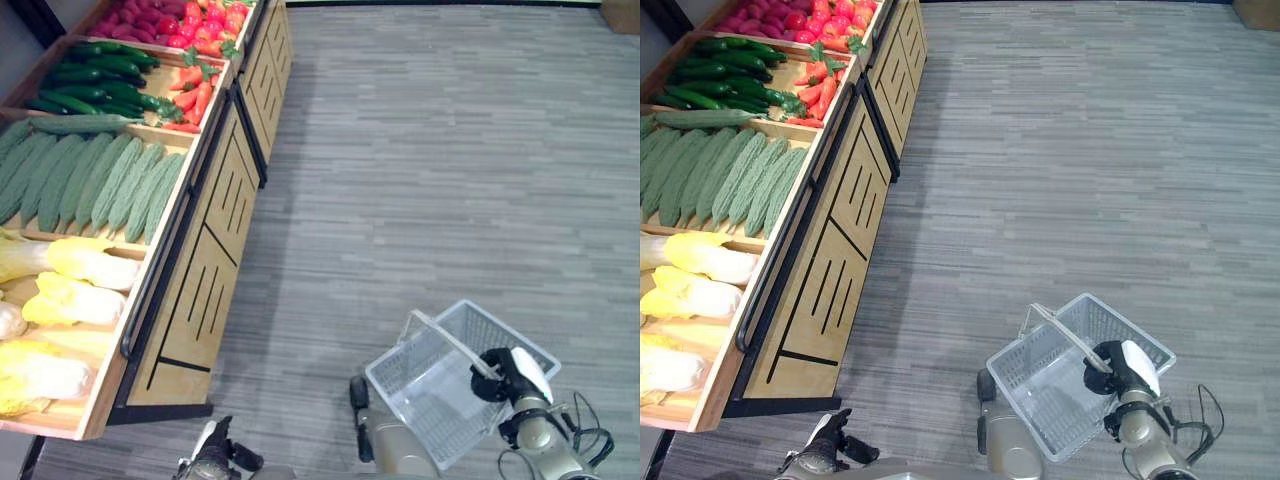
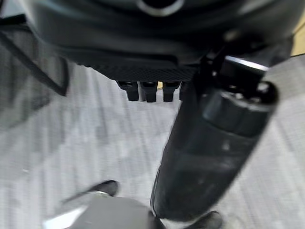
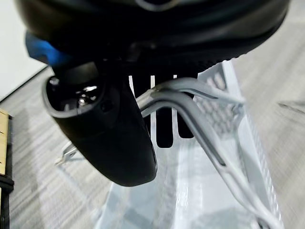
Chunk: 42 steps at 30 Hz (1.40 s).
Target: Get the vegetables into the basket
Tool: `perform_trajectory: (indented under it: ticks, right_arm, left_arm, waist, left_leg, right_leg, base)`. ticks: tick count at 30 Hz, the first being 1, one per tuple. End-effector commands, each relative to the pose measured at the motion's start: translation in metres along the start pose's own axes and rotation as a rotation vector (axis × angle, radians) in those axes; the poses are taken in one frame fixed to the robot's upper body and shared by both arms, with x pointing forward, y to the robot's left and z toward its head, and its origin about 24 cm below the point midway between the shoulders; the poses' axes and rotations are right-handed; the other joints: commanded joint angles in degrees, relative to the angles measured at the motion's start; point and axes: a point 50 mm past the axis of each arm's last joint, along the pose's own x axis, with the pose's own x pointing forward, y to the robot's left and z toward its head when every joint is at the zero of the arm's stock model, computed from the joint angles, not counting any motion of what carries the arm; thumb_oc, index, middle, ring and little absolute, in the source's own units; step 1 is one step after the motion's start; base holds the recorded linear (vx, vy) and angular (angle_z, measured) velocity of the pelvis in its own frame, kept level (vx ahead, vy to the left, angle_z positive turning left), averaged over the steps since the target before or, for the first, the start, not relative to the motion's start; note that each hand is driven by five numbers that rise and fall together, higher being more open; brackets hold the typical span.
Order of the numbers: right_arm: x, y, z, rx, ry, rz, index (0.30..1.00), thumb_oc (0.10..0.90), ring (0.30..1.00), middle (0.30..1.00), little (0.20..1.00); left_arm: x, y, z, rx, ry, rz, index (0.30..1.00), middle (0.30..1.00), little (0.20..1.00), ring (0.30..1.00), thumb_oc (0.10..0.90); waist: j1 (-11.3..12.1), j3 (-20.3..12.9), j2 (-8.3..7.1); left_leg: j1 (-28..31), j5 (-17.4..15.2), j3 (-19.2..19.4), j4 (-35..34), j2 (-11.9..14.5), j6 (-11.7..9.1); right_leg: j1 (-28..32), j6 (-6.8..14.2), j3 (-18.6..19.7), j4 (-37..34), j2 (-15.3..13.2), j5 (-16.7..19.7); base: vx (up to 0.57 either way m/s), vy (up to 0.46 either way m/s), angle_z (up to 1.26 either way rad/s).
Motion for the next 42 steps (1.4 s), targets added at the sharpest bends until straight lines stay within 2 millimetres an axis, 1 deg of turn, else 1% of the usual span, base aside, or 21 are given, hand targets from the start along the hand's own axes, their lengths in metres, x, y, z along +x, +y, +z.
perform_trajectory:
  ticks: [1, 2, 5, 6, 7, 8, 11, 14, 15, 17, 21, 22, 23, 26, 28, 31, 32, 35, 37, 40, 42]
  right_arm:
    - [0.003, -0.039, 0.022, 0.032, -0.165, -0.149, 0.300, 0.400, 0.300, 0.300, 0.300]
    - [0.003, -0.039, 0.022, 0.032, -0.164, -0.149, 0.300, 0.400, 0.300, 0.300, 0.300]
    - [0.001, -0.041, 0.014, 0.026, -0.138, -0.158, 0.300, 0.400, 0.300, 0.300, 0.300]
    - [-0.002, -0.041, 0.007, 0.031, -0.109, -0.165, 0.300, 0.400, 0.300, 0.300, 0.300]
    - [-0.004, -0.042, 0.004, 0.034, -0.099, -0.174, 0.300, 0.400, 0.300, 0.300, 0.300]
    - [-0.004, -0.042, 0.003, 0.034, -0.098, -0.174, 0.300, 0.400, 0.300, 0.300, 0.300]
    - [-0.005, -0.046, -0.001, 0.037, -0.078, -0.198, 0.300, 0.400, 0.300, 0.300, 0.300]
    - [-0.004, -0.046, 0.001, 0.034, -0.085, -0.213, 0.300, 0.400, 0.300, 0.300, 0.300]
    - [-0.005, -0.040, -0.002, 0.017, -0.075, -0.197, 0.300, 0.400, 0.300, 0.300, 0.300]
    - [-0.006, -0.036, -0.004, 0.015, -0.065, -0.181, 0.300, 0.400, 0.300, 0.300, 0.300]
    - [-0.009, -0.026, -0.008, 0.017, -0.041, -0.155, 0.300, 0.400, 0.300, 0.300, 0.300]
    - [-0.008, -0.022, -0.005, 0.013, -0.040, -0.136, 0.300, 0.400, 0.300, 0.300, 0.300]
    - [-0.006, -0.017, -0.005, 0.010, -0.036, -0.119, 0.300, 0.400, 0.300, 0.300, 0.300]
    - [-0.004, -0.015, 0.001, 0.009, -0.053, -0.110, 0.300, 0.400, 0.300, 0.300, 0.300]
    - [0.001, -0.016, 0.013, 0.009, -0.096, -0.122, 0.300, 0.400, 0.300, 0.300, 0.300]
    - [0.006, -0.014, 0.023, 0.017, -0.119, -0.127, 0.300, 0.400, 0.300, 0.300, 0.300]
    - [0.009, -0.013, 0.030, 0.030, -0.141, -0.127, 0.300, 0.400, 0.300, 0.300, 0.300]
    - [0.013, -0.015, 0.038, 0.033, -0.162, -0.142, 0.300, 0.400, 0.300, 0.300, 0.300]
    - [0.013, -0.018, 0.042, 0.034, -0.184, -0.150, 0.300, 0.400, 0.300, 0.300, 0.300]
    - [0.014, -0.020, 0.049, 0.040, -0.216, -0.159, 0.300, 0.400, 0.300, 0.300, 0.300]
    - [0.013, -0.022, 0.050, 0.032, -0.223, -0.161, 0.300, 0.400, 0.300, 0.300, 0.300]
  left_arm:
    - [0.001, 0.018, -0.011, 0.045, 0.023, 0.046, 1.000, 1.000, 1.000, 1.000, 0.900]
    - [0.001, 0.018, -0.010, 0.046, 0.023, 0.046, 1.000, 1.000, 1.000, 1.000, 0.900]
    - [0.002, 0.017, -0.003, 0.041, 0.002, 0.048, 1.000, 1.000, 1.000, 1.000, 0.900]
    - [0.003, 0.017, 0.003, 0.046, -0.014, 0.047, 1.000, 1.000, 1.000, 1.000, 0.900]
    - [0.003, 0.016, 0.007, 0.051, -0.027, 0.046, 1.000, 1.000, 1.000, 1.000, 0.900]
    - [0.003, 0.016, 0.007, 0.052, -0.027, 0.046, 1.000, 1.000, 1.000, 1.000, 0.900]
    - [0.004, 0.013, 0.016, 0.071, -0.055, 0.045, 1.000, 1.000, 1.000, 1.000, 0.900]
    - [0.004, 0.013, 0.022, 0.074, -0.078, 0.050, 1.000, 1.000, 1.000, 1.000, 0.900]
    - [0.005, 0.015, 0.022, 0.093, -0.079, 0.056, 1.000, 1.000, 1.000, 1.000, 0.900]
    - [0.004, 0.014, 0.018, 0.093, -0.065, 0.054, 1.000, 1.000, 1.000, 1.000, 0.900]
    - [0.003, 0.014, 0.011, 0.112, -0.049, 0.053, 1.000, 1.000, 1.000, 1.000, 0.900]
    - [0.003, 0.014, 0.009, 0.112, -0.045, 0.049, 1.000, 1.000, 1.000, 1.000, 0.900]
    - [0.003, 0.016, 0.007, 0.106, -0.040, 0.056, 1.000, 1.000, 1.000, 1.000, 0.900]
    - [0.003, 0.021, 0.006, 0.096, -0.036, 0.069, 1.000, 1.000, 1.000, 1.000, 0.900]
    - [0.004, 0.030, 0.007, 0.080, -0.035, 0.095, 1.000, 1.000, 1.000, 1.000, 0.900]
    - [0.005, 0.040, 0.007, 0.072, -0.031, 0.125, 1.000, 1.000, 1.000, 1.000, 0.900]
    - [0.006, 0.044, 0.007, 0.066, -0.028, 0.138, 1.000, 1.000, 1.000, 1.000, 0.900]
    - [0.006, 0.045, 0.007, 0.084, -0.030, 0.136, 1.000, 1.000, 1.000, 1.000, 0.900]
    - [0.006, 0.046, 0.007, 0.074, -0.031, 0.138, 1.000, 1.000, 1.000, 1.000, 0.900]
    - [0.006, 0.045, 0.011, 0.064, -0.040, 0.135, 1.000, 1.000, 1.000, 1.000, 0.900]
    - [0.006, 0.042, 0.011, 0.077, -0.040, 0.120, 1.000, 1.000, 1.000, 1.000, 0.900]
  waist:
    - [-0.7, -1.6, -1.54]
    - [-0.8, -1.6, -1.54]
    - [-0.9, -0.8, -1.98]
    - [-0.9, -0.3, -2.10]
    - [-1.1, 0.0, -2.29]
    - [-1.1, 0.1, -2.29]
    - [-0.9, 0.4, -2.19]
    - [0.0, 0.7, -1.31]
    - [0.7, 0.6, -1.25]
    - [0.9, 0.2, -1.26]
    - [1.3, -1.3, -1.94]
    - [1.7, -1.7, -2.61]
    - [2.1, -2.0, -3.33]
    - [2.7, -2.1, -4.24]
    - [3.2, -2.1, -5.09]
    - [3.9, -1.9, -5.56]
    - [3.9, -1.2, -5.31]
    - [3.3, -0.3, -4.48]
    - [2.8, 0.2, -3.80]
    - [2.0, 1.4, -3.78]
    - [0.8, 1.6, -4.52]
  left_leg:
    - [-4.8, 5.1, -0.6, -4.4, -2.1, 1.6]
    - [-4.9, 5.1, -0.7, -4.3, -2.1, 1.6]
    - [-8.7, 9.1, 0.0, 3.6, -2.0, 0.1]
    - [-11.3, 11.1, 2.5, 4.1, -1.1, 0.2]
    - [-13.0, 10.6, 4.6, 2.5, -0.4, 0.4]
    - [-12.9, 10.5, 4.7, 2.5, -0.4, 0.4]
    - [-17.0, 8.6, 7.7, -4.7, 0.2, 1.0]
    - [-21.9, 14.6, 9.4, -11.6, 2.6, 0.2]
    - [-22.2, 16.8, 11.2, -13.8, 3.6, -0.2]
    - [-20.5, 15.9, 12.2, -14.8, 3.6, 0.0]
    - [-18.8, 14.9, 14.5, -15.1, 2.2, 1.1]
    - [-18.4, 12.5, 15.1, -13.4, 0.7, 2.5]
    - [-18.1, 11.0, 15.7, -12.2, -0.1, 3.2]
    - [-18.4, 9.3, 16.0, -10.5, -1.2, 4.1]
    - [-19.0, 7.9, 16.0, -9.5, -2.3, 5.0]
    - [-18.3, 7.1, 16.0, -10.1, -3.2, 6.2]
    - [-17.5, 6.7, 15.3, -10.5, -3.4, 7.1]
    - [-15.0, 5.7, 14.0, -11.1, -4.1, 7.6]
    - [-13.4, 5.3, 13.0, -11.6, -4.1, 7.4]
    - [-11.9, 4.2, 11.1, -11.0, -3.9, 6.6]
    - [-9.5, 2.0, 7.7, -9.9, -4.1, 5.0]
  right_leg:
    - [1.3, 8.2, 2.9, 3.1, -2.4, -3.4]
    - [1.3, 8.2, 2.8, 3.1, -2.4, -3.4]
    - [3.7, 6.6, 1.8, 2.6, -2.8, -4.7]
    - [5.3, 6.2, 0.8, 2.2, -3.7, -5.4]
    - [6.0, 6.2, 0.1, 1.8, -4.5, -5.7]
    - [6.1, 6.2, 0.1, 1.8, -4.5, -5.8]
    - [7.9, 7.1, -1.0, -0.2, -6.0, -6.4]
    - [9.8, 7.4, -0.9, -1.2, -5.6, -7.2]
    - [11.7, 7.5, -0.3, -1.5, -5.3, -8.1]
    - [12.6, 7.8, 0.1, -1.6, -5.2, -8.7]
    - [14.9, 9.2, 0.7, -2.5, -7.9, -8.7]
    - [15.6, 10.5, 1.7, -2.1, -9.7, -8.4]
    - [15.7, 11.4, 2.3, -2.0, -10.9, -7.3]
    - [15.4, 12.3, 2.9, -1.7, -12.1, -5.4]
    - [14.3, 13.4, 3.5, -0.5, -13.2, -2.9]
    - [12.2, 14.0, 3.9, 4.2, -13.5, -0.4]
    - [9.9, 13.9, 4.8, 10.7, -12.5, 1.2]
    - [6.2, 13.2, 5.6, 15.4, -11.7, 2.8]
    - [3.3, 12.3, 6.5, 14.3, -10.6, 1.5]
    - [1.5, 12.3, 6.7, 9.3, -11.1, -0.5]
    - [-0.7, 14.0, 9.9, -0.9, -11.4, 1.9]
  base:
    - [0.16, -0.190, 0.14]
    - [0.09, -0.115, 0.07]
    - [0.10, -0.125, 0.20]
    - [0.10, -0.111, 0.33]
    - [0.07, -0.062, 0.58]
    - [0.05, -0.019, 0.80]
    - [0.09, 0.035, 0.58]
    - [0.21, 0.101, 0.28]
    - [0.33, 0.149, 0.04]
    - [0.22, 0.113, -0.42]
    - [0.26, 0.256, -0.51]
    - [0.25, 0.329, -0.10]
    - [0.25, 0.330, -0.19]
    - [0.13, 0.182, -0.26]
    - [0.12, 0.217, 0.00]
    - [0.08, 0.163, -0.01]
    - [0.05, 0.134, -0.05]
    - [0.12, 0.138, 0.11]
    - [0.15, 0.024, 0.22]
    - [0.17, -0.111, 0.43]
    - [0.34, -0.299, 0.85]
